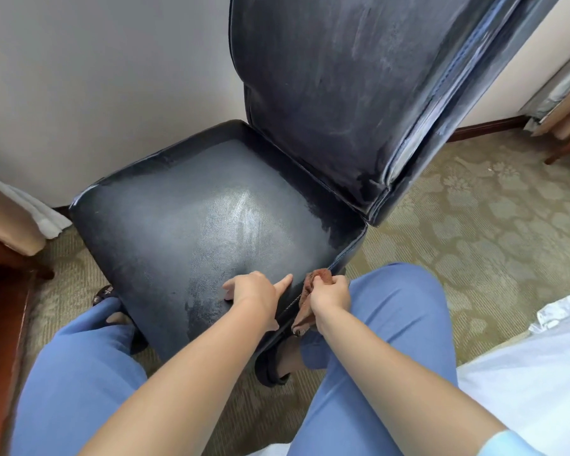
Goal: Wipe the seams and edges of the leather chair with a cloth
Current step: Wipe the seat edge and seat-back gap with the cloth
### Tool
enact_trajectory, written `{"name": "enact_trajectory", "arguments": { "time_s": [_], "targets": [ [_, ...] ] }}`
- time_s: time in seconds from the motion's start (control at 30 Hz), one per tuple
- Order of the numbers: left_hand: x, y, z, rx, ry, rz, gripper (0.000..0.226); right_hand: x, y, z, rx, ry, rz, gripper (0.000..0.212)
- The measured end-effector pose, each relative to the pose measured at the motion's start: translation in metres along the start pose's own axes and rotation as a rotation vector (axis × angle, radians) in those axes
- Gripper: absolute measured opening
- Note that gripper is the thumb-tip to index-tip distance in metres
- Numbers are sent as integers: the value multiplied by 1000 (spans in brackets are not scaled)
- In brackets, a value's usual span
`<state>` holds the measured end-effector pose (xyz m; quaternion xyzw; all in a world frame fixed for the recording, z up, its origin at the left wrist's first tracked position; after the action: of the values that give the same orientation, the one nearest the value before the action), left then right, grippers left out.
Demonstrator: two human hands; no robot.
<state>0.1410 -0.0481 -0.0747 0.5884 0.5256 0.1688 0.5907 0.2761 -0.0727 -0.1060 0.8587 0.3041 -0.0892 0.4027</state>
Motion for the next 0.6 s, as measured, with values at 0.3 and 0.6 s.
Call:
{"name": "enact_trajectory", "arguments": {
  "time_s": [0.3,0.6],
  "targets": [
    [21,8,-7,76,-50,63,113,1,-6,7,0,-17,-10,17],
    [44,14,6,-30,-210,2,139,-5,-7,19,63,-61,-2,15]
  ]
}}
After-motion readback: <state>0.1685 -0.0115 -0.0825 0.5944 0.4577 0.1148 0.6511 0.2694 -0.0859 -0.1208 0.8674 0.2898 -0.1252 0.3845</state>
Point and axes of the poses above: each hand's wrist, its own x-axis towards the middle knuckle, its own y-axis out of the back of the hand, z = x × y, the point moved 6 cm from there along x, towards the middle knuckle, and after that the axes turned 14 degrees about z, right-handed, at the moved point
